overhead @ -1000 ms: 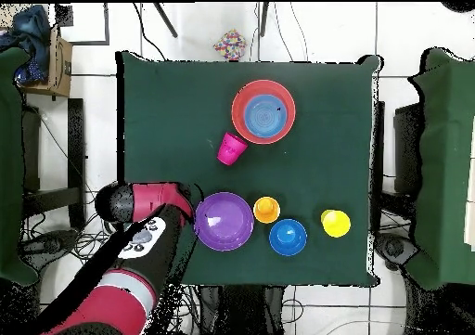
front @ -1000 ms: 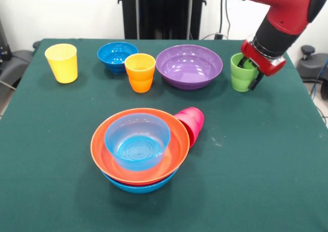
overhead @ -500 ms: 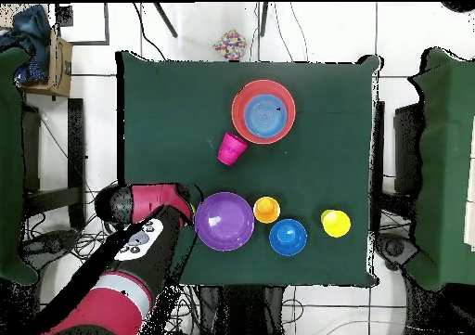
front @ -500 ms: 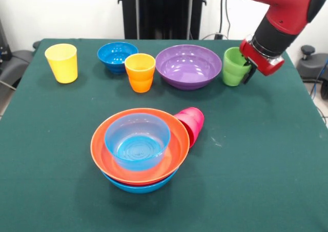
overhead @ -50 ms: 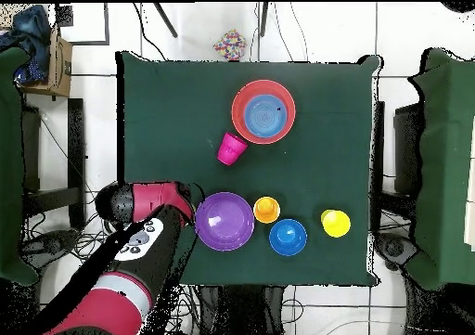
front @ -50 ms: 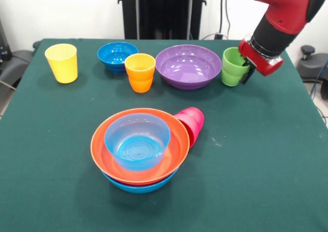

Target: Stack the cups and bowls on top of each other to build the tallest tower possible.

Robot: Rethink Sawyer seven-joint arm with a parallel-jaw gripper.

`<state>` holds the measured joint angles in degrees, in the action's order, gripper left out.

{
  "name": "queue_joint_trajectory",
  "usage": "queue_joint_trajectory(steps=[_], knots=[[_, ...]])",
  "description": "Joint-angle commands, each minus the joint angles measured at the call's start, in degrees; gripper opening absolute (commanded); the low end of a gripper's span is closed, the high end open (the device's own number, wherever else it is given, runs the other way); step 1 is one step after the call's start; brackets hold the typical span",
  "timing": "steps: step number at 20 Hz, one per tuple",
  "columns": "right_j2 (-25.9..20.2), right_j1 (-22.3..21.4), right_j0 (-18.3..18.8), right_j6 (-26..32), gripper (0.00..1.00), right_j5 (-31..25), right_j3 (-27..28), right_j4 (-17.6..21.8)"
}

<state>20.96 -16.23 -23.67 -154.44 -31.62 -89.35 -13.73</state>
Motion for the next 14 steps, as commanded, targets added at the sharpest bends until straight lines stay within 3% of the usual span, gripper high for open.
queue_joint_trajectory(steps=[1,14], knots=[[-2.9,-2.1,0.9,-6.6,0.00,-6.2,5.6,-1.7],[-2.3,-8.6,2.1,-6.7,0.00,-18.7,8.6,-1.6]])
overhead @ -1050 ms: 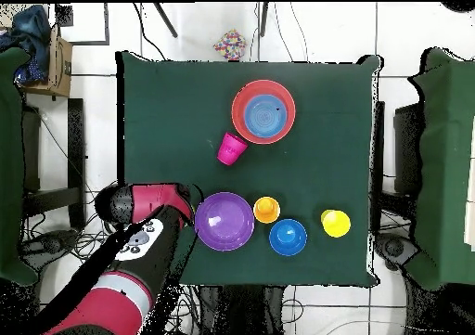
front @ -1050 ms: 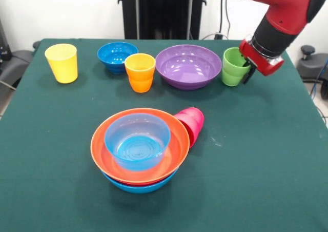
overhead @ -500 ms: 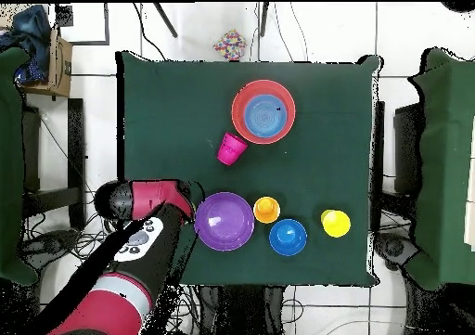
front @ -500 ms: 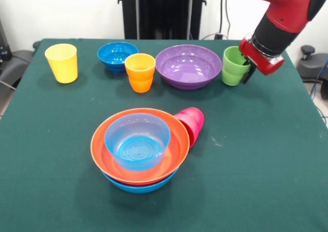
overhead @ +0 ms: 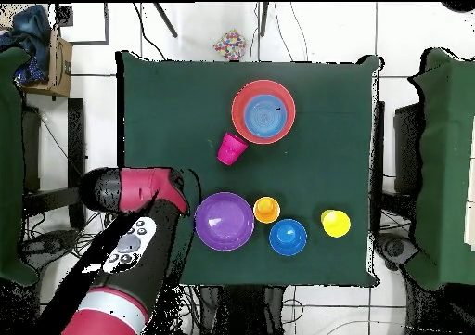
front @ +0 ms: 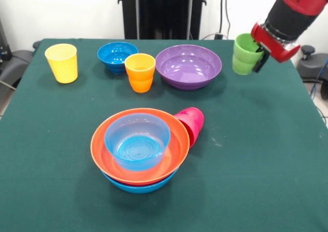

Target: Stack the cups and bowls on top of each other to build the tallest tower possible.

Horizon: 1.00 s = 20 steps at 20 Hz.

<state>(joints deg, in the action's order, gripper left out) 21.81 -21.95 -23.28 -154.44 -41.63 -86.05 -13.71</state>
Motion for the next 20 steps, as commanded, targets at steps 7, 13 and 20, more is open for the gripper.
queue_joint_trajectory(steps=[7,13,20], knots=[[-1.4,-3.5,2.5,-5.9,0.00,-11.5,9.7,0.5],[-0.5,-3.9,4.3,-7.2,0.00,-9.2,10.8,-0.9],[-3.0,-5.4,8.4,-3.5,0.00,-7.8,8.4,-2.0]])
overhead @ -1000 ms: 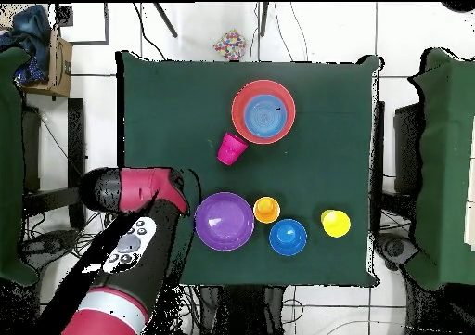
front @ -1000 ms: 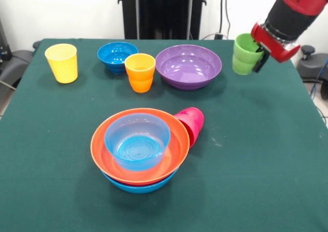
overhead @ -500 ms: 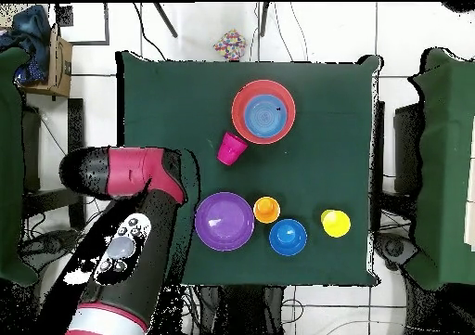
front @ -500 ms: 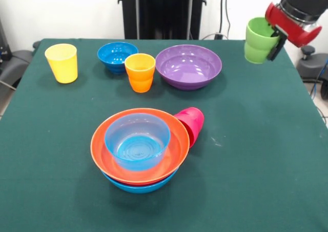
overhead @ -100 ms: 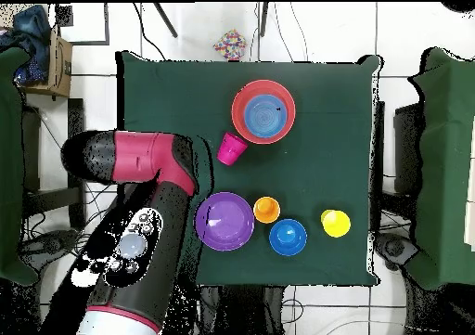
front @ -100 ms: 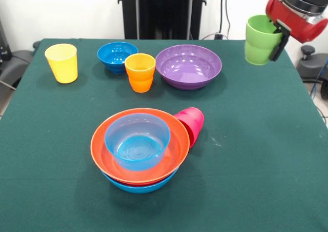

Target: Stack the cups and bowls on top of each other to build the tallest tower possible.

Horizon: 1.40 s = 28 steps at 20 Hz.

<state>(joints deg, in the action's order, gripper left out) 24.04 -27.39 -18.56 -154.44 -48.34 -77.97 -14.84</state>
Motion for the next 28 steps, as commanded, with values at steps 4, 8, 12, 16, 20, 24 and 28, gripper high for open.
queue_joint_trajectory(steps=[4,8,12,16,20,24,28], knots=[[-6.1,-0.8,5.3,-1.8,0.00,-0.1,-0.6,-0.6],[-6.7,-1.5,6.3,-0.1,0.00,0.1,-1.1,0.3],[-7.0,-1.8,7.2,0.6,0.00,0.6,-1.4,0.9],[-7.1,-1.7,7.8,0.7,0.00,0.5,-0.8,1.2],[-7.4,-1.5,8.6,1.5,0.00,-0.9,0.2,1.7],[-8.4,-1.1,10.4,4.4,0.00,-0.1,0.0,2.6],[-9.6,-0.6,12.3,7.7,0.00,2.1,-0.9,4.1]])
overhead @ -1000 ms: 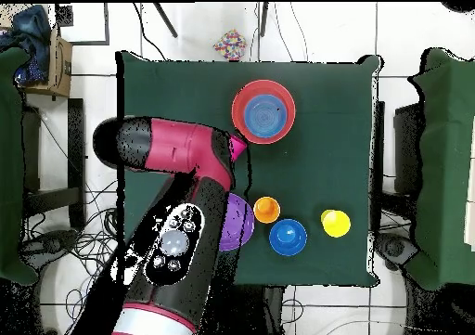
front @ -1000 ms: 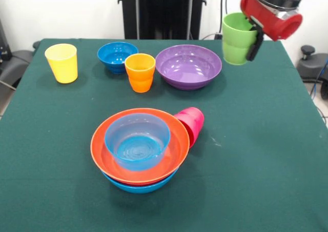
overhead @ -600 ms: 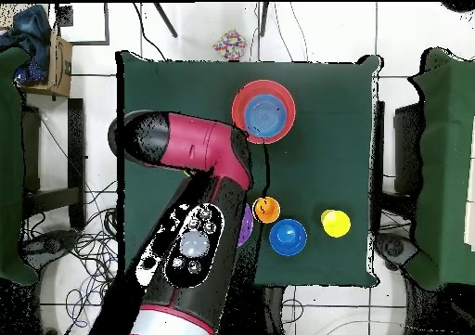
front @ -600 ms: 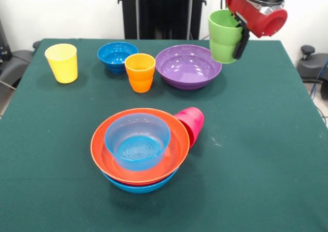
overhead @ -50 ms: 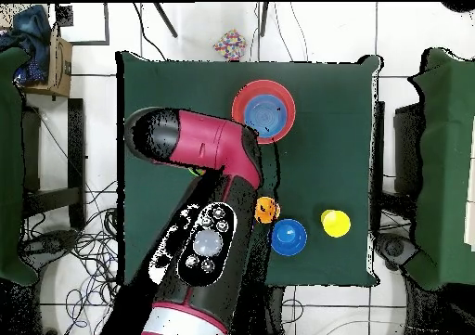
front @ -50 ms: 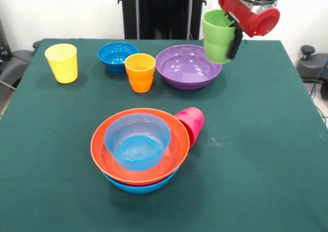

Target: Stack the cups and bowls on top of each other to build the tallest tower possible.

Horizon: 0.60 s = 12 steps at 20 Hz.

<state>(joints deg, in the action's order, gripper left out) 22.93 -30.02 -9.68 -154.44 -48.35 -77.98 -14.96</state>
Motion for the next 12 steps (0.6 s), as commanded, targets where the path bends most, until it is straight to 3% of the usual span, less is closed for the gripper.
queue_joint_trajectory(steps=[1,12], knots=[[-8.8,2.2,3.9,8.4,0.00,2.7,-1.0,4.6],[-13.1,1.9,9.0,12.5,0.00,3.7,-0.7,8.3]])
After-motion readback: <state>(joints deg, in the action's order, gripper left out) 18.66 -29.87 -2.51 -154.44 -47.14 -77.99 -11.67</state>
